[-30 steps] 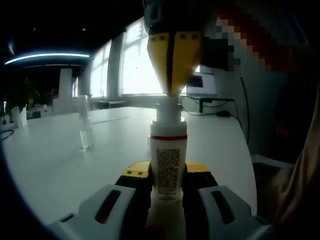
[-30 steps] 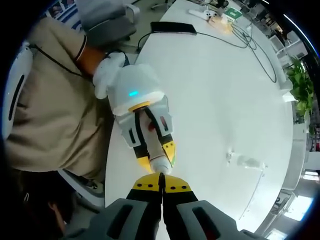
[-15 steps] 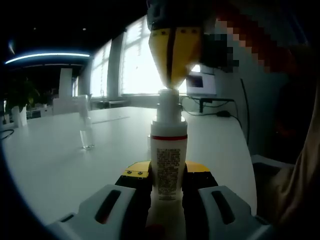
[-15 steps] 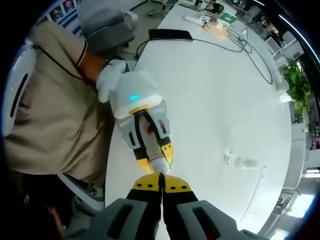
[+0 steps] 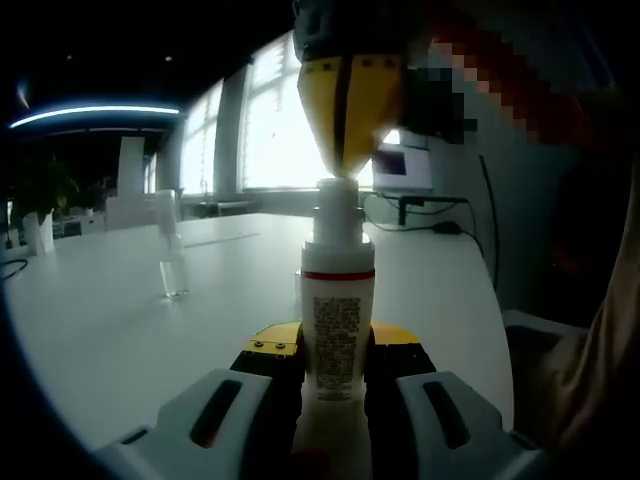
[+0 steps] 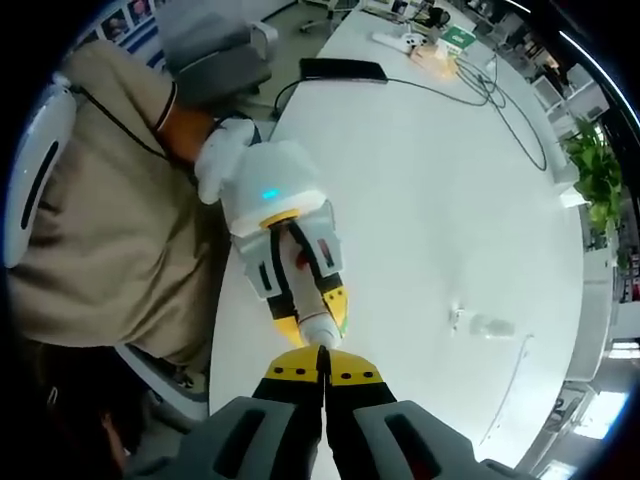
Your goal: Clamp pump bottle remove cover press pump head put on cover
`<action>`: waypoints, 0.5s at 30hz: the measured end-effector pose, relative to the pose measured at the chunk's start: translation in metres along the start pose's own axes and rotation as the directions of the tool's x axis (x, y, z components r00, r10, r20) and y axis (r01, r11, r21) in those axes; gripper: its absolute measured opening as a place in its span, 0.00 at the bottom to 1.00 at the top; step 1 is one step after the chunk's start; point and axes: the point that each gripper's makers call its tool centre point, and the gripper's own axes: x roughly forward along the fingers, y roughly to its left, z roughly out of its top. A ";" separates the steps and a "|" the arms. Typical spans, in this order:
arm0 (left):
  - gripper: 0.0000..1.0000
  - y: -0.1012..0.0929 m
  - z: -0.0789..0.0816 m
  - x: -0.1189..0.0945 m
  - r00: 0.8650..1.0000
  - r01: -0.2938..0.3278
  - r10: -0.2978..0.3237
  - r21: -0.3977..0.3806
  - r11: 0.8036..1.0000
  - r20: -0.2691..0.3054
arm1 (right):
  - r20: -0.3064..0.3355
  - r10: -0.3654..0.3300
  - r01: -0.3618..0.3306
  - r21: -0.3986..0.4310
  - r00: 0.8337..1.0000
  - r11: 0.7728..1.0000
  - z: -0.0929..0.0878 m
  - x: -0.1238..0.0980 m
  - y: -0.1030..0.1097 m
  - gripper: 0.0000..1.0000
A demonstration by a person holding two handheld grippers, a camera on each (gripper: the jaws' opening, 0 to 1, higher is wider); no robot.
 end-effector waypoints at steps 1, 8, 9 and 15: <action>0.14 0.000 0.000 0.000 1.000 0.000 0.000 0.000 1.000 0.000 | 0.001 0.000 0.000 0.001 1.000 1.000 0.000 0.000 0.000 0.00; 0.14 0.000 0.000 0.000 1.000 0.000 0.000 0.000 1.000 0.000 | 0.005 -0.003 0.003 0.001 1.000 1.000 0.000 0.000 0.000 0.00; 0.14 0.000 0.000 0.000 1.000 0.000 0.000 0.000 1.000 0.000 | 0.005 -0.003 0.003 0.002 1.000 1.000 0.000 0.000 0.000 0.00; 0.14 0.001 0.000 0.000 1.000 0.000 0.000 0.001 1.000 0.000 | 0.011 -0.003 0.003 0.004 1.000 1.000 0.000 0.000 0.000 0.00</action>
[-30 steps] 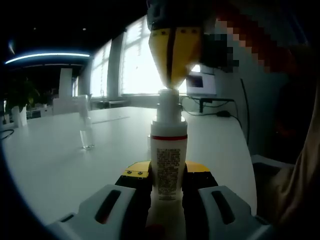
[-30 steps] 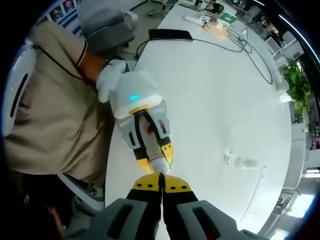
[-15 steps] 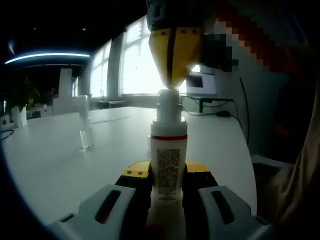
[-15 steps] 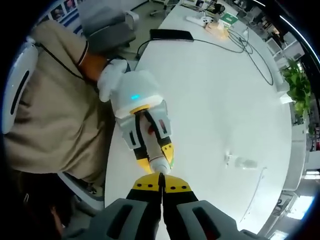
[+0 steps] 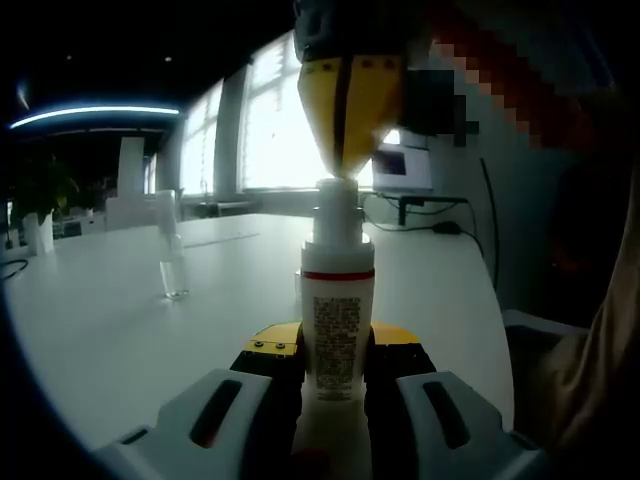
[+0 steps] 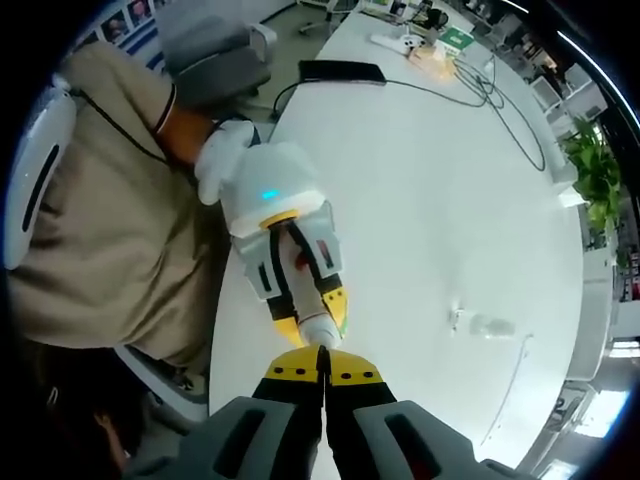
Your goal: Clamp pump bottle remove cover press pump head put on cover
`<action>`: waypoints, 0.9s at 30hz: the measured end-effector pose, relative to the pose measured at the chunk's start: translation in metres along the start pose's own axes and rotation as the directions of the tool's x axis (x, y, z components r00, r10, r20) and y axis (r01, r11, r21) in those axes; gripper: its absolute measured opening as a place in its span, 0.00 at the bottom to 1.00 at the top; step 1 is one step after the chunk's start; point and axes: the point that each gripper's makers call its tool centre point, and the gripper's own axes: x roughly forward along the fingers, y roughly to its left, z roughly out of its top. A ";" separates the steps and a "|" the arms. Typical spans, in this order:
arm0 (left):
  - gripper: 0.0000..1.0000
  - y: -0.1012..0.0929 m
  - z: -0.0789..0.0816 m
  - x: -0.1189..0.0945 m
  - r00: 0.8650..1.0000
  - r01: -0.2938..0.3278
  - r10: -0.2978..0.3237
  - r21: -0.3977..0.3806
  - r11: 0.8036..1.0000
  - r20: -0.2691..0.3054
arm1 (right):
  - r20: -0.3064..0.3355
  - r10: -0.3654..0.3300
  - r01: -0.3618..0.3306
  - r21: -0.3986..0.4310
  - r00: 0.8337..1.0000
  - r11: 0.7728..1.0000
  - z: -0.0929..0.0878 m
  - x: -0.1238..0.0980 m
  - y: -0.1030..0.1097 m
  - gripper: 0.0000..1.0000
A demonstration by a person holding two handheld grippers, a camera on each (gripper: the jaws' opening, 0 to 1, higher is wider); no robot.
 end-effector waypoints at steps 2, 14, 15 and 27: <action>0.14 0.000 0.000 0.000 1.000 0.000 0.000 0.000 1.000 0.000 | 0.001 0.000 0.000 0.001 1.000 1.000 0.000 0.000 0.000 0.00; 0.14 -0.001 0.000 0.000 1.000 0.000 0.000 0.001 1.000 0.000 | -0.013 0.007 -0.007 -0.004 1.000 1.000 0.000 0.000 0.000 0.00; 0.14 -0.001 0.000 0.000 1.000 0.000 0.000 0.001 1.000 0.000 | -0.013 0.008 -0.008 -0.001 1.000 1.000 0.000 0.000 0.000 0.00; 0.14 0.000 0.000 0.000 1.000 0.000 0.000 0.003 1.000 0.000 | -0.039 0.011 -0.011 -0.004 0.999 1.000 -0.001 0.004 0.001 0.00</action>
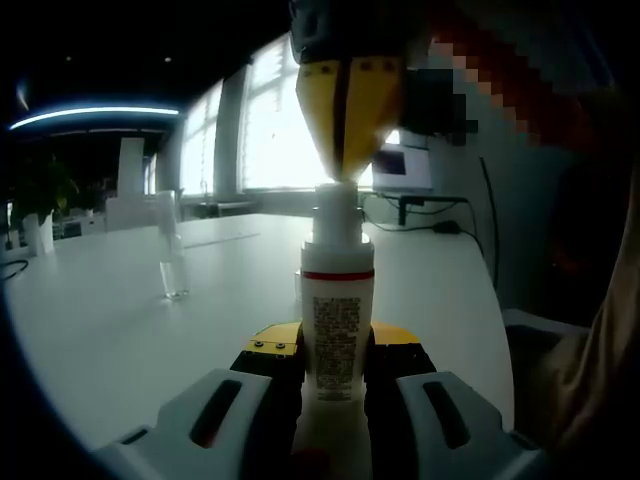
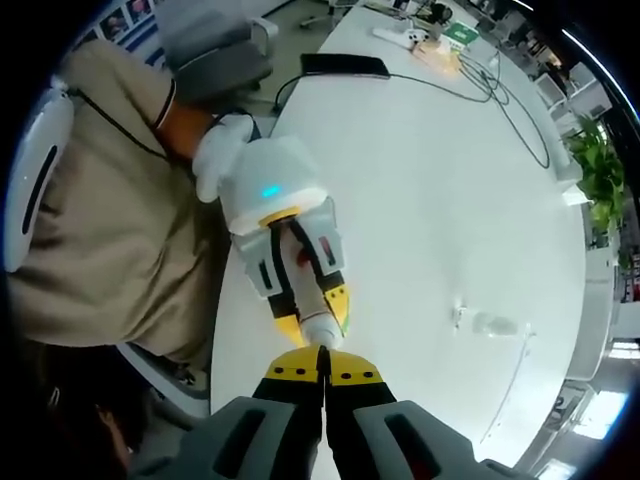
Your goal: Clamp pump bottle remove cover press pump head put on cover
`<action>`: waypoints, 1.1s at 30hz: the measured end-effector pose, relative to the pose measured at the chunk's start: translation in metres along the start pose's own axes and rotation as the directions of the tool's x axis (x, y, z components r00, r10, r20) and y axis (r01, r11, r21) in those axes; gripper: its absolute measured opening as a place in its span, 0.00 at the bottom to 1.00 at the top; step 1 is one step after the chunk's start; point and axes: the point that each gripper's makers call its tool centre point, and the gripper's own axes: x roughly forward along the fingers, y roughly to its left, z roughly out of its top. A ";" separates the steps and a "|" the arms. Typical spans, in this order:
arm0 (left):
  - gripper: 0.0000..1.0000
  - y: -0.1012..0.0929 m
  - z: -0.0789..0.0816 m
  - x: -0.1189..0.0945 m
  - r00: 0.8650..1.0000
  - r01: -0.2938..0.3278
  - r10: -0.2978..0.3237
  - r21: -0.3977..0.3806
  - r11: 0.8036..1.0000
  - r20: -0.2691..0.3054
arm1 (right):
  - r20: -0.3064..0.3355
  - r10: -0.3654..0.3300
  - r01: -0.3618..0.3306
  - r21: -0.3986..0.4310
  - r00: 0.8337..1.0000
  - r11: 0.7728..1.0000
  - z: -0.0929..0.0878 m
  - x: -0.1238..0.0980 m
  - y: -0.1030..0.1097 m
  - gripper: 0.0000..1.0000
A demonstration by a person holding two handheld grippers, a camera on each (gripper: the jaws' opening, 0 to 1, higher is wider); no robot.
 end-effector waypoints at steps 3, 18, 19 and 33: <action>0.14 -0.001 0.000 0.000 1.000 0.000 0.000 0.000 1.000 0.000 | -0.005 0.005 -0.005 0.004 1.000 1.000 0.000 0.001 0.000 0.00; 0.14 0.000 0.000 0.000 1.000 -0.002 0.002 0.002 1.000 -0.001 | -0.014 -0.005 0.005 0.006 1.000 1.000 -0.001 0.003 0.001 0.00; 0.14 -0.001 0.000 0.000 1.000 -0.002 0.002 0.001 1.000 -0.001 | -0.015 -0.005 0.005 0.006 1.000 1.000 -0.001 0.003 0.001 0.00; 0.14 -0.001 0.000 0.000 1.000 -0.002 0.002 0.002 1.000 -0.001 | 0.007 -0.012 0.012 0.017 1.000 1.000 -0.001 0.001 0.001 0.00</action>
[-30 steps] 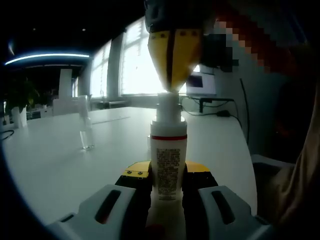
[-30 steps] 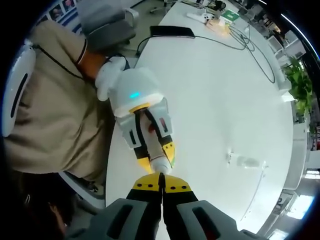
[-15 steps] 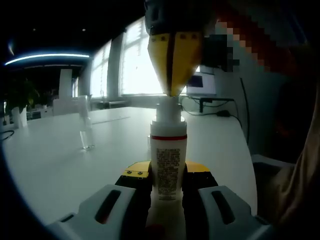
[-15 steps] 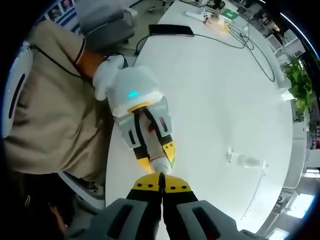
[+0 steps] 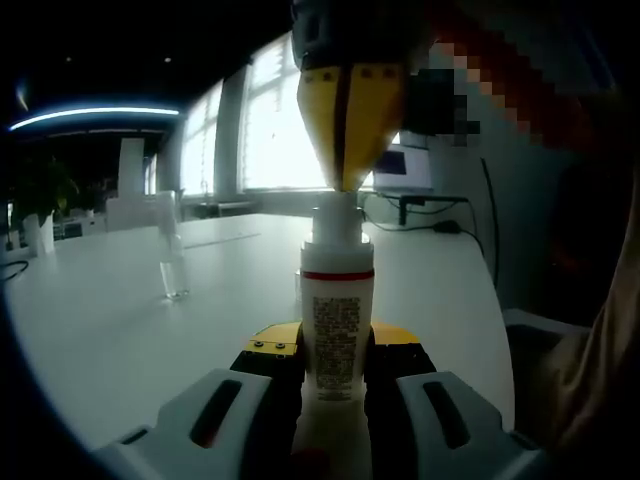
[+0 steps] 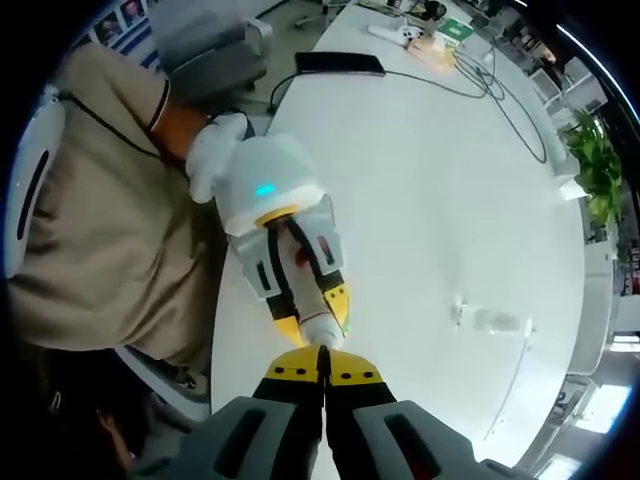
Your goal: Clamp pump bottle remove cover press pump head put on cover
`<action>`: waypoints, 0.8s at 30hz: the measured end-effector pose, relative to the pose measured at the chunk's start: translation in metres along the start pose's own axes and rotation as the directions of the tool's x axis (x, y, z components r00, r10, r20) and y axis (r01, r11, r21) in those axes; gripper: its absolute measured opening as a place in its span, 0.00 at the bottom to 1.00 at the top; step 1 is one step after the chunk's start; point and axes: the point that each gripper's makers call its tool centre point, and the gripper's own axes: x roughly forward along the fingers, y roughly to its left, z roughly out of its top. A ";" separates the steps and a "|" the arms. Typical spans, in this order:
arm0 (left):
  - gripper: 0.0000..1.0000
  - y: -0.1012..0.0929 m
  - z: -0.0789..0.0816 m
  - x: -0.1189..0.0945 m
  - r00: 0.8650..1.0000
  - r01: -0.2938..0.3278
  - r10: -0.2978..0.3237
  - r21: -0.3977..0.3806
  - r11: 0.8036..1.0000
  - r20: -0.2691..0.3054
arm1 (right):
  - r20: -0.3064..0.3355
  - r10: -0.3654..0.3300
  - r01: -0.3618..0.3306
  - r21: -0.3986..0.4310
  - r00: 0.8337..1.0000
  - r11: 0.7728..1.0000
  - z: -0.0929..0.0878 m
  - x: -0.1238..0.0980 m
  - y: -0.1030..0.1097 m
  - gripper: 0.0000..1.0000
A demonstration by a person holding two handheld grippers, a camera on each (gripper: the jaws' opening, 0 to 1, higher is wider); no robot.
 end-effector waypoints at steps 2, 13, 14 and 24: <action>0.14 0.000 0.000 0.000 1.000 0.000 0.000 0.000 1.000 0.000 | 0.004 -0.004 0.004 -0.010 1.000 1.000 0.000 -0.002 0.000 0.00; 0.14 0.000 0.000 0.000 1.000 0.000 0.000 -0.003 1.000 0.000 | 0.020 -0.014 0.014 -0.021 1.000 1.000 0.001 -0.005 -0.002 0.00; 0.14 0.000 0.000 0.000 1.000 0.000 0.000 -0.002 1.000 0.000 | 0.022 -0.013 0.014 -0.018 1.000 1.000 0.001 -0.005 -0.002 0.00; 0.14 0.001 0.000 0.000 1.000 0.001 -0.001 -0.003 1.000 0.001 | 0.023 -0.008 0.009 -0.023 1.000 1.000 0.002 -0.004 -0.002 0.00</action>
